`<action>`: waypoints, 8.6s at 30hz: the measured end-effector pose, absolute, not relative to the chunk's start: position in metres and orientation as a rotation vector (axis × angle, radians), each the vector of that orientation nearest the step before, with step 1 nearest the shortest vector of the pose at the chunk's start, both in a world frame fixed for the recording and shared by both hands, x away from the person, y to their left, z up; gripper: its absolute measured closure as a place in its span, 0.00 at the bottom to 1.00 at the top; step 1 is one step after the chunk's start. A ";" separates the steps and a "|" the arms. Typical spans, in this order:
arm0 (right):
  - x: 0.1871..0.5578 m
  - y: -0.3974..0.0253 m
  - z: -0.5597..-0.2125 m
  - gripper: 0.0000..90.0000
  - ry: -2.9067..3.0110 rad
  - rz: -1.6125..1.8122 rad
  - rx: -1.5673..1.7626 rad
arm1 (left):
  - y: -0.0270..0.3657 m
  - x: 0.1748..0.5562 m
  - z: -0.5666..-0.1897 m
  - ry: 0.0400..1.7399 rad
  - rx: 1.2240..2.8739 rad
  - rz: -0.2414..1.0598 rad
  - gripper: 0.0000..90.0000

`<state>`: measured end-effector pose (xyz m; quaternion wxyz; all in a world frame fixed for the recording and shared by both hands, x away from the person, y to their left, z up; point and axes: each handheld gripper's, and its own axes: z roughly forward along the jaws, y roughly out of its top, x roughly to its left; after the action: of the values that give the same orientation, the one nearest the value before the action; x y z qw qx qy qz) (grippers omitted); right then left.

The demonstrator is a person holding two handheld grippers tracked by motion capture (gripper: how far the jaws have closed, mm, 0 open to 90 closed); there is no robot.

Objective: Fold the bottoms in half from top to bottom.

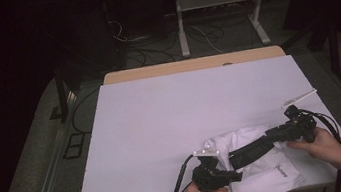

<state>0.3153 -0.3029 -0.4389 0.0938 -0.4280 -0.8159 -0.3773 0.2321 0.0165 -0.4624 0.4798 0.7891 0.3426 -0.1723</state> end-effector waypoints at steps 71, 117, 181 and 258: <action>0.242 -0.307 -0.425 0.91 -2.354 -1.213 -0.819 | 0.012 0.229 -0.460 0.829 2.014 -0.288 0.61; 0.273 -0.277 -0.402 0.76 -2.490 -1.244 -0.919 | 0.074 0.272 -0.413 0.768 1.870 -0.079 0.20; 0.249 -0.233 -0.438 0.81 -2.510 -0.891 -0.557 | 0.065 0.302 -0.437 0.886 1.833 -0.114 0.19; 0.347 -0.322 -0.452 0.49 -2.673 -1.159 -1.099 | 0.045 0.319 -0.462 0.864 1.939 -0.235 0.55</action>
<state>0.3467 -0.3224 -0.4515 0.0141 -0.3530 -0.8583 -0.3722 0.3186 0.0452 -0.4624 0.4819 0.7955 0.3545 -0.0964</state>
